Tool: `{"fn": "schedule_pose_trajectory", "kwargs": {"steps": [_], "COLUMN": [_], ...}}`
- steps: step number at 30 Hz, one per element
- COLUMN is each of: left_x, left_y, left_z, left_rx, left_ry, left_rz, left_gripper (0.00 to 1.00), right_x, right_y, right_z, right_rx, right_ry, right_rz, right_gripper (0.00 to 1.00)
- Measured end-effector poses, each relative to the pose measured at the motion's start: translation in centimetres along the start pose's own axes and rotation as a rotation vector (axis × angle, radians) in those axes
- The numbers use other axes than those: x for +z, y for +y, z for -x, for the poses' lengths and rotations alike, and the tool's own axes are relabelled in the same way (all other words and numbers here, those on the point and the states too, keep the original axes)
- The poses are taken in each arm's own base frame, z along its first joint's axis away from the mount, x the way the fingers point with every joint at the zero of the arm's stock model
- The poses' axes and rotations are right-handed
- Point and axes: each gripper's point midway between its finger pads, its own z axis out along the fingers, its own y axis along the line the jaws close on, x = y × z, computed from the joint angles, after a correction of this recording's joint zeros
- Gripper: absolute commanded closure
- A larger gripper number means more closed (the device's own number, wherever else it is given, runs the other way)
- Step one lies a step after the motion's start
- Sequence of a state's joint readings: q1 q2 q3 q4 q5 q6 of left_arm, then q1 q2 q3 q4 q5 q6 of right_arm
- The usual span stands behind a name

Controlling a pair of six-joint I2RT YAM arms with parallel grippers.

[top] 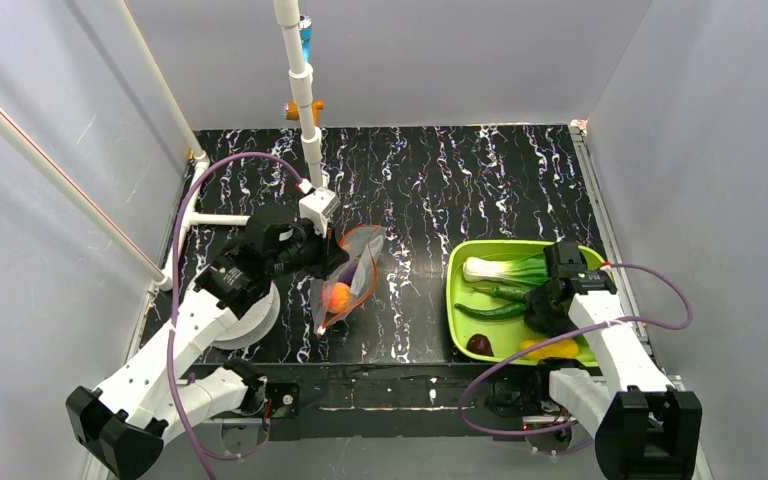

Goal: Place the food in the zip-top bag and seal the zipper
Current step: Pick up the fake fruit from the bin.

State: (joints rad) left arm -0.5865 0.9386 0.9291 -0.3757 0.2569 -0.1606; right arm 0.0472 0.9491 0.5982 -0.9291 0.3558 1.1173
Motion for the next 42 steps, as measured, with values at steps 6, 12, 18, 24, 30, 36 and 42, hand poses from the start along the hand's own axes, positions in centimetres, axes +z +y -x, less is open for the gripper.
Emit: {"fn": "schedule_pose_trajectory", "kwargs": {"steps": [6,12,18,24,30,36,42], "left_x": [0.1,0.5,0.7,0.8,0.8,0.8,0.9], "left_y": [0.1,0.2,0.3,0.3,0.3,0.3,0.3], "left_z": [-0.1,-0.4,-0.5,-0.6,-0.7,-0.7,-0.7], "left_rx": [-0.002,-0.005,-0.008,-0.009,-0.010,-0.010,-0.010], "left_ry": [0.006,0.020,0.030,0.033,0.035,0.036,0.038], "left_rz": [0.001,0.002,0.004,0.004,0.005,0.005,0.004], "left_gripper": [1.00,1.00,1.00,1.00,1.00,1.00,1.00], "right_x": [1.6,2.0,1.3,-2.1,-5.9,-10.3,-15.1], "right_y": [-0.5,-0.1,0.0,0.8,3.3,7.4,11.3], "right_z": [-2.0,-2.5,-2.6,-0.6,0.4,-2.0,-5.1], "right_rx": [-0.004,-0.001,0.003,0.036,-0.022,-0.221,-0.424], "right_ry": [0.068,0.091,0.094,0.015,-0.054,0.020,0.166], "right_rz": [-0.010,0.011,0.042,0.160,0.434,0.801,1.139], "right_gripper": [0.30,0.41,0.49,0.80,0.86,0.90,0.94]}}
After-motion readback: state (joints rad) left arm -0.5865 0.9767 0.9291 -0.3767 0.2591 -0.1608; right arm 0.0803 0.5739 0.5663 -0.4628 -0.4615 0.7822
